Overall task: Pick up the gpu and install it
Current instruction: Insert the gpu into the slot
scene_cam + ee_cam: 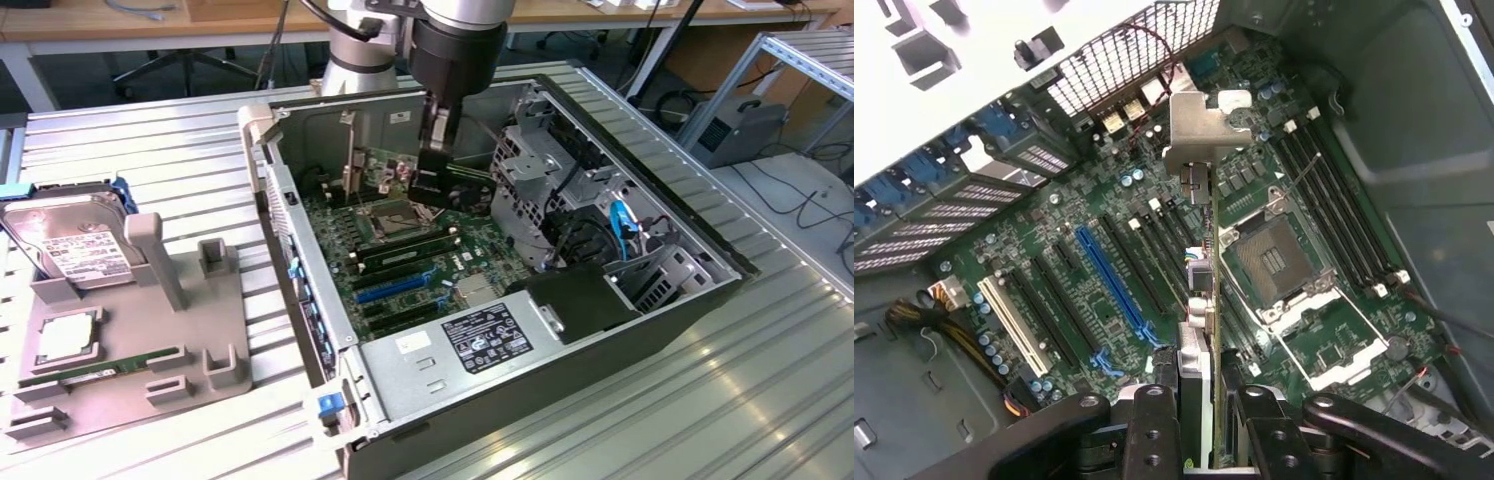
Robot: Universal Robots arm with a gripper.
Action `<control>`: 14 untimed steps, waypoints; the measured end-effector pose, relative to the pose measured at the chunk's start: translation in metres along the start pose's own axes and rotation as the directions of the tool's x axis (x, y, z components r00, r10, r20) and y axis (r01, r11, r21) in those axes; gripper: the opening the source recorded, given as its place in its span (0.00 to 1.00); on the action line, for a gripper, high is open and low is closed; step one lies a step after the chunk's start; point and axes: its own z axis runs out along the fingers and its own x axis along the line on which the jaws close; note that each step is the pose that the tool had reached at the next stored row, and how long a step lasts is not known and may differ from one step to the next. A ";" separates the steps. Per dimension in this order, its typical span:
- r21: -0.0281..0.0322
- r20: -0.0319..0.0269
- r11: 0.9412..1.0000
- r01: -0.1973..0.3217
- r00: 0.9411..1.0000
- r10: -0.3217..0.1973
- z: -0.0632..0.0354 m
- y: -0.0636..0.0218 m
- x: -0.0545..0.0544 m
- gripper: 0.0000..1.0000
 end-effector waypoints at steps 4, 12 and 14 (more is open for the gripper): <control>-0.001 0.000 1.000 0.026 1.000 -0.026 0.0000 0.0000 0.000 0.27; -0.002 0.000 0.997 0.074 0.997 -0.074 0.0000 0.0000 0.000 0.27; -0.002 0.000 0.996 0.086 0.996 -0.086 0.0000 0.0000 0.000 0.27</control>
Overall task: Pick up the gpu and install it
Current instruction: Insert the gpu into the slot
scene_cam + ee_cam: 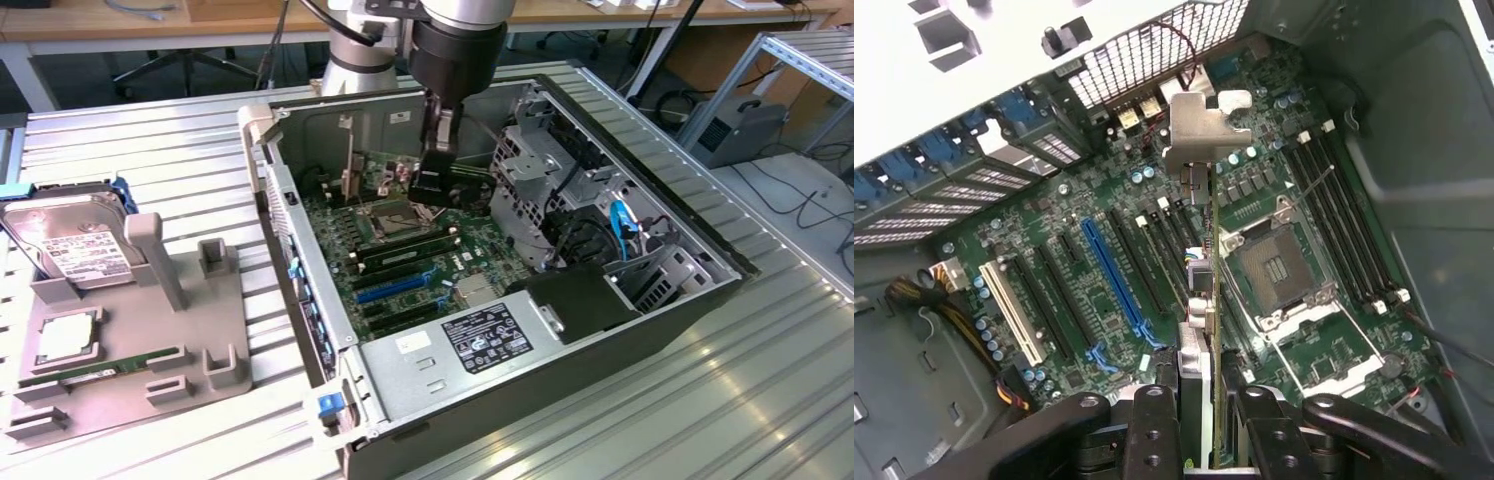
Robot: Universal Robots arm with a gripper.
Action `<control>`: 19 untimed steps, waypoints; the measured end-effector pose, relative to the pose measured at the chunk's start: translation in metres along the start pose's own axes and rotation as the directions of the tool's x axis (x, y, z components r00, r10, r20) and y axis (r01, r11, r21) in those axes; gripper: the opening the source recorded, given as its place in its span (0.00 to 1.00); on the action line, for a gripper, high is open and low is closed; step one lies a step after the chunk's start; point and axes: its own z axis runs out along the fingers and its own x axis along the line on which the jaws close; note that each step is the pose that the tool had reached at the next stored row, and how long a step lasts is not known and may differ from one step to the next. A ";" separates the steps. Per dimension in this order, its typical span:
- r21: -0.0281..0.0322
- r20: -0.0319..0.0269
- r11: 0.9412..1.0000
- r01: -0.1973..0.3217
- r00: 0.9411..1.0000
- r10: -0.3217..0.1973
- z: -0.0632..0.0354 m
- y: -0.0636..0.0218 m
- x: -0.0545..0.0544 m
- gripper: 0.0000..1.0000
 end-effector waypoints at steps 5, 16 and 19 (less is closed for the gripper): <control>-0.001 0.000 0.999 0.036 0.999 -0.036 0.0000 0.0000 0.000 0.27; -0.003 0.000 0.995 0.099 0.995 -0.099 0.0000 0.0000 0.000 0.27; -0.003 0.000 0.993 0.119 0.993 -0.119 0.0000 0.0000 0.000 0.27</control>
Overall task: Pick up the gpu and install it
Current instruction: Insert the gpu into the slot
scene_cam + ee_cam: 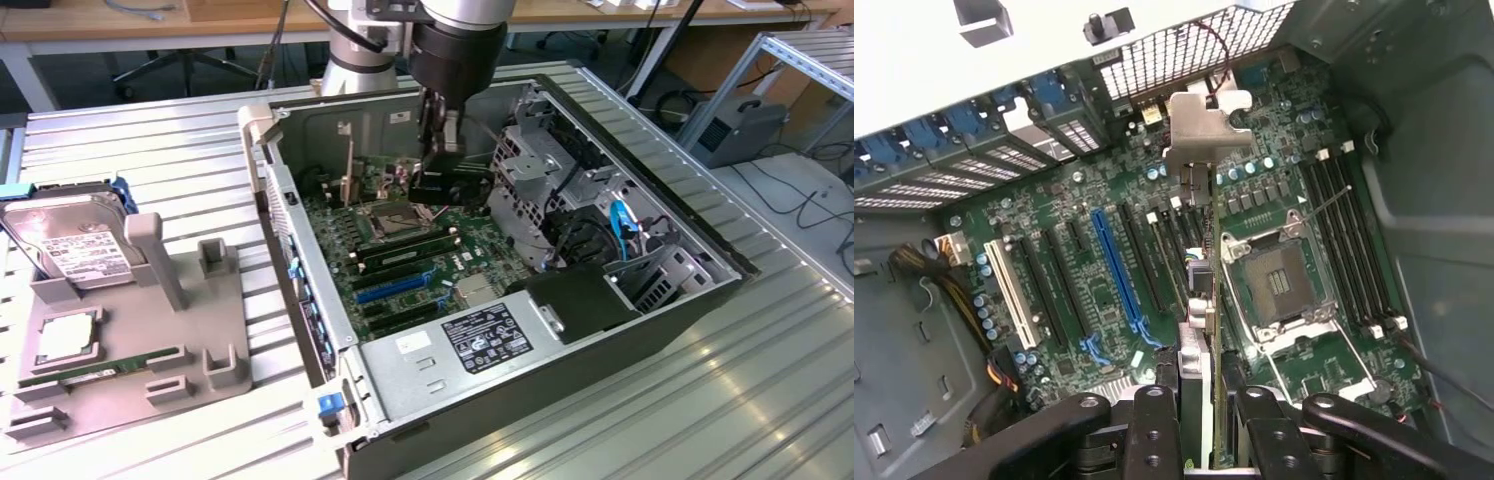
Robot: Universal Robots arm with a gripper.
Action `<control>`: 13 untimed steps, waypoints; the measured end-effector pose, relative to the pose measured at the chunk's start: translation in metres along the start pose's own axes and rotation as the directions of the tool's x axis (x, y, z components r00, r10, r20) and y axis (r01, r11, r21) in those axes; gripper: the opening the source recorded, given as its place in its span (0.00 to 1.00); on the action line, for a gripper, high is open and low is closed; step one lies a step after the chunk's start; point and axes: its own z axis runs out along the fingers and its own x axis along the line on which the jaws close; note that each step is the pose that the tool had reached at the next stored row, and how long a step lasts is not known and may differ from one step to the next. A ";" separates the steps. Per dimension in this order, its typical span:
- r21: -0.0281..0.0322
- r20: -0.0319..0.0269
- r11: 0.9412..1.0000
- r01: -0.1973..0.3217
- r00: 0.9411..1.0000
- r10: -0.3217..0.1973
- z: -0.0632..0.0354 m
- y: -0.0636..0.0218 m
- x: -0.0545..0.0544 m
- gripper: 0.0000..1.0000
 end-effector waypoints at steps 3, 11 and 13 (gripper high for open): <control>0.000 0.000 1.000 0.015 1.000 -0.015 0.0000 0.0000 0.000 0.27; -0.002 0.000 0.998 0.060 0.998 -0.060 0.0000 0.0000 0.000 0.27; -0.002 0.000 0.997 0.077 0.997 -0.077 0.0000 0.0000 0.000 0.27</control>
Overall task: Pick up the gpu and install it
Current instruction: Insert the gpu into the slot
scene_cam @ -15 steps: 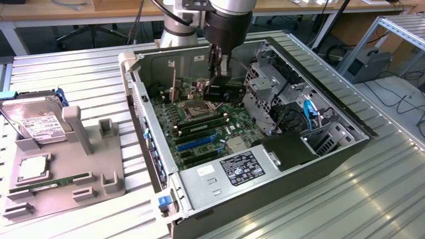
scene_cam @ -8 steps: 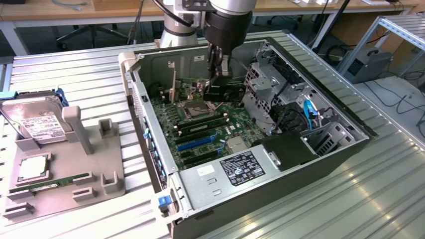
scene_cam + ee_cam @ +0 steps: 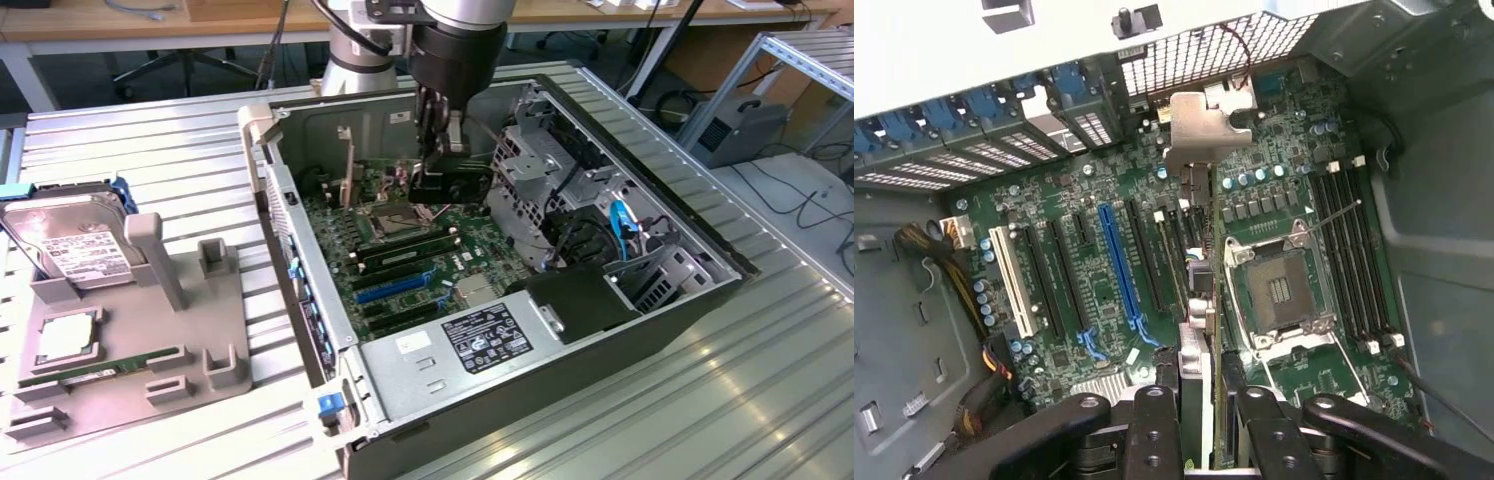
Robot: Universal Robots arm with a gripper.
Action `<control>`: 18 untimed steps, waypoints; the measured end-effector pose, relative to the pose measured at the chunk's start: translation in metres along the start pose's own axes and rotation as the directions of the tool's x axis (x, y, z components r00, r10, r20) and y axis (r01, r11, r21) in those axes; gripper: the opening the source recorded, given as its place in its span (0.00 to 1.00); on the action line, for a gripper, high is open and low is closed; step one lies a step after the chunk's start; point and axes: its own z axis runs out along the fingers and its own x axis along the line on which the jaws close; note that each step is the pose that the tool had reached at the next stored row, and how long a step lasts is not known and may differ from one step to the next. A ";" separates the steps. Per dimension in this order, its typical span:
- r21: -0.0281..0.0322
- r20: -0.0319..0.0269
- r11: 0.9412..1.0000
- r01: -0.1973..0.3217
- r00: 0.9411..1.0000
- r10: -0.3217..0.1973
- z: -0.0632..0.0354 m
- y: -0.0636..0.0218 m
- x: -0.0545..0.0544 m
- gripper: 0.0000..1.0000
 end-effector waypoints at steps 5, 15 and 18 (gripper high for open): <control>-0.001 0.000 1.000 0.030 1.000 -0.030 0.0000 0.0000 0.000 0.27; -0.002 0.000 0.997 0.078 0.997 -0.078 0.0000 0.0000 0.000 0.27; -0.003 0.000 0.996 0.091 0.996 -0.091 0.0000 0.0000 0.000 0.27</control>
